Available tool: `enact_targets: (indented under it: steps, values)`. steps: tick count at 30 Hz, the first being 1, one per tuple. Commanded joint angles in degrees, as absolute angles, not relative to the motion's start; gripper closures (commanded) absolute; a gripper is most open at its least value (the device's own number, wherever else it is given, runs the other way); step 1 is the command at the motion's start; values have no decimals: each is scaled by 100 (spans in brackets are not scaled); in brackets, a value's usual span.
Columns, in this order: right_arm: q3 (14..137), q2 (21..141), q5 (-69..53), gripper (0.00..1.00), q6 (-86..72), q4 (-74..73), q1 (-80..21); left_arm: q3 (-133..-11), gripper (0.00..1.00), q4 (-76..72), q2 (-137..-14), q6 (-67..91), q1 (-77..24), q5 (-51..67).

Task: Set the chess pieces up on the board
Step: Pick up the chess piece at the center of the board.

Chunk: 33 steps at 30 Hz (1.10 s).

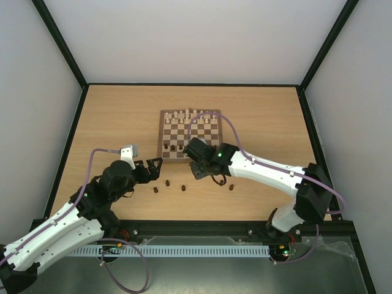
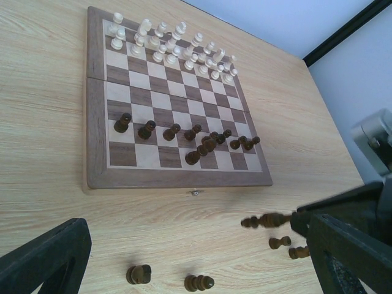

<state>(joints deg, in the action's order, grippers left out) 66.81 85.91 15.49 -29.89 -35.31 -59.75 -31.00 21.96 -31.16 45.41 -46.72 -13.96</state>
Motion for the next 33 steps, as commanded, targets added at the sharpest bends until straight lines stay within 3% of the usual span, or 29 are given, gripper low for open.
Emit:
enact_targets:
  steps: [1, 10, 23, 33]
  values:
    - [7066, 8930, 1544, 86, -2630, -3901, -5648, -3065, 1, 2052, -3084, 4488, -4693, -1433]
    - [6601, 8280, 805, 87, -2549, -3401, -5491, -2688, 1, 1511, -3130, 4487, -4692, -895]
    - [5902, 6496, -2245, 86, -2826, -1814, -4740, -1767, 1, -522, -2418, 4446, -4693, 1392]
    - [5860, 6109, -3786, 86, -3504, -768, -4676, -1560, 10, -1274, -1367, 4787, -4698, 2064]
